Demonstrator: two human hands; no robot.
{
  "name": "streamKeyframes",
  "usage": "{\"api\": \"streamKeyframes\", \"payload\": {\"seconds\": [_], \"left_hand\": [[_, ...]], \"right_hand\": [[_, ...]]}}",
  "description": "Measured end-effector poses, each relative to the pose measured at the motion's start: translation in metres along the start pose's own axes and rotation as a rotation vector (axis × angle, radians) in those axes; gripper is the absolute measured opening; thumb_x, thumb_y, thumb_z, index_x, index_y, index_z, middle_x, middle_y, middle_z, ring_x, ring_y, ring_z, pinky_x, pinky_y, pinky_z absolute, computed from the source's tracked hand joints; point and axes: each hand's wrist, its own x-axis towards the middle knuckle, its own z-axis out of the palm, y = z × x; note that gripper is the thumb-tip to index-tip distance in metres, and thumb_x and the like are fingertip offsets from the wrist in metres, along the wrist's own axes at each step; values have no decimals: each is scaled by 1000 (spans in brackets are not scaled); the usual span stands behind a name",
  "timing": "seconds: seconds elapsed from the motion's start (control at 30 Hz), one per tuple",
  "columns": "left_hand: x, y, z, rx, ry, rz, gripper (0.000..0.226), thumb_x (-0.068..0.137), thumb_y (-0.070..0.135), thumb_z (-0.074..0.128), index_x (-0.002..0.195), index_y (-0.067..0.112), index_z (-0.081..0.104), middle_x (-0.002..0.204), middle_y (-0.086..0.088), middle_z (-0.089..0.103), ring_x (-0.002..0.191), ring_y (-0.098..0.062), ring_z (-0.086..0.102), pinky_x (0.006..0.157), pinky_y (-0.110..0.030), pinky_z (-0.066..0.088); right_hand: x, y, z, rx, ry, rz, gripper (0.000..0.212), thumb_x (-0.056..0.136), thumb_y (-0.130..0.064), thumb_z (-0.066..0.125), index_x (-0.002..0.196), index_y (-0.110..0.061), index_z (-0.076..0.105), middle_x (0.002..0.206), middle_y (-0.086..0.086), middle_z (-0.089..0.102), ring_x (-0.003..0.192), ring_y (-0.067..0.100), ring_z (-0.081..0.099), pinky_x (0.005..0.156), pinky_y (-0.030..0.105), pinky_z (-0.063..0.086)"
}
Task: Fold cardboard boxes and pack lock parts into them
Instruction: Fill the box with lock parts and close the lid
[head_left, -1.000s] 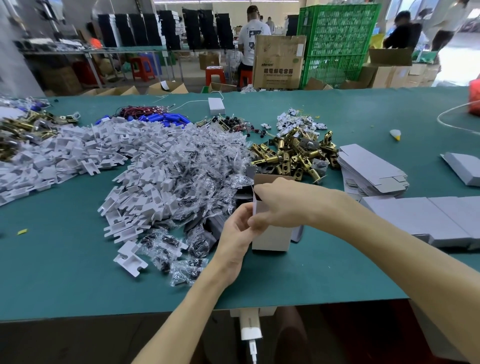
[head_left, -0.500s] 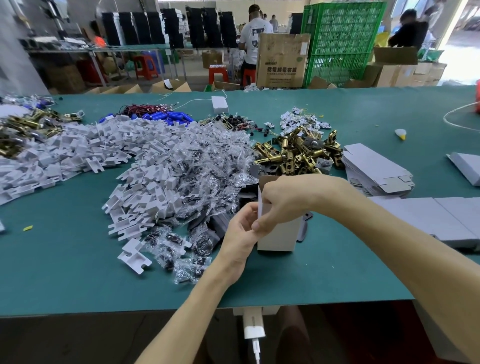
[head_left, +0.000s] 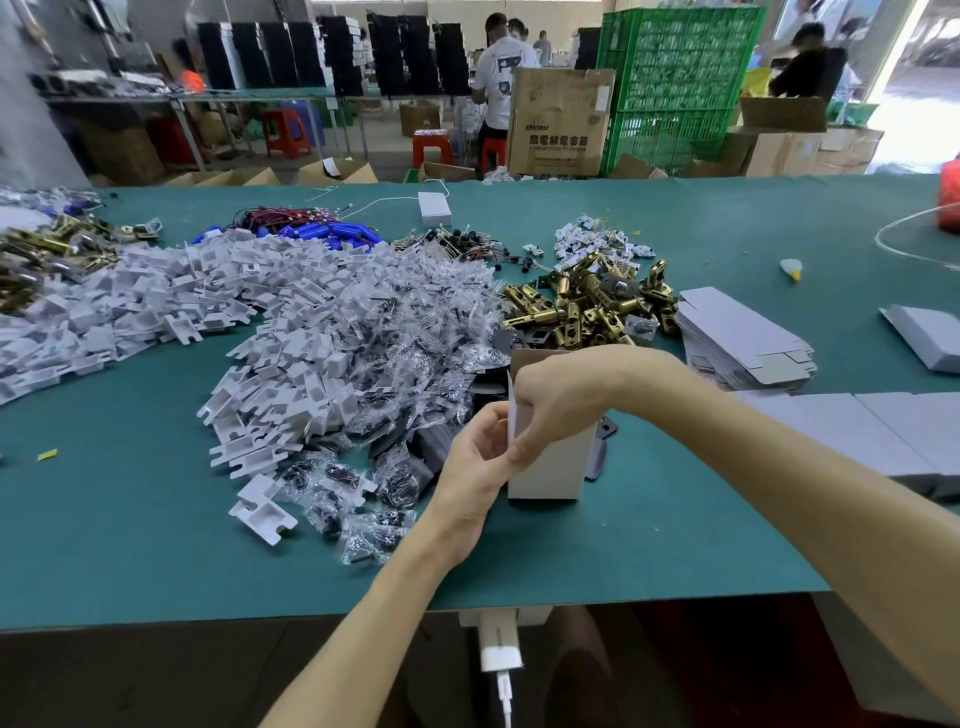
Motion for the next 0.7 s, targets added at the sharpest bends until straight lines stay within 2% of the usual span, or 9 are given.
{"api": "streamKeyframes", "payload": {"seconds": [0.13,0.37,0.47,0.57,0.7], "left_hand": [[0,0,1,-7,-7,7,28,97,0,68,121,14,66,108,1,75,103,-6,67,87,-18,52],[-1,3,4,0,-16,5,21,98,7,69,118,13,67,105,3,75,101,-4,67,87,-17,51],[-1,4,4,13,-17,6,22,97,6,69,118,12,67,106,2,75,102,-5,67,86,-17,52],[-1,3,4,14,-37,-5,33,96,-4,67,126,7,63,114,-3,74,106,-9,67,89,-20,54],[-1,2,4,0,-37,-17,38,94,-9,67,125,13,63,118,-7,73,110,-13,67,93,-24,55]], "right_hand": [[-3,-1,6,92,65,26,36,95,-35,67,68,-16,53,67,-4,49,58,13,43,50,26,32],[-8,0,11,179,136,82,37,95,-25,65,64,-14,49,64,-1,46,57,15,41,51,28,31],[-9,-4,15,179,144,99,34,95,-23,65,64,-16,51,65,0,51,58,16,46,51,28,34],[-9,-11,20,133,156,119,34,93,-27,66,64,-17,53,64,-1,54,56,15,50,49,26,36],[-12,-16,19,102,180,149,38,96,-35,64,65,-17,50,67,-1,53,57,14,50,48,27,35]]}}
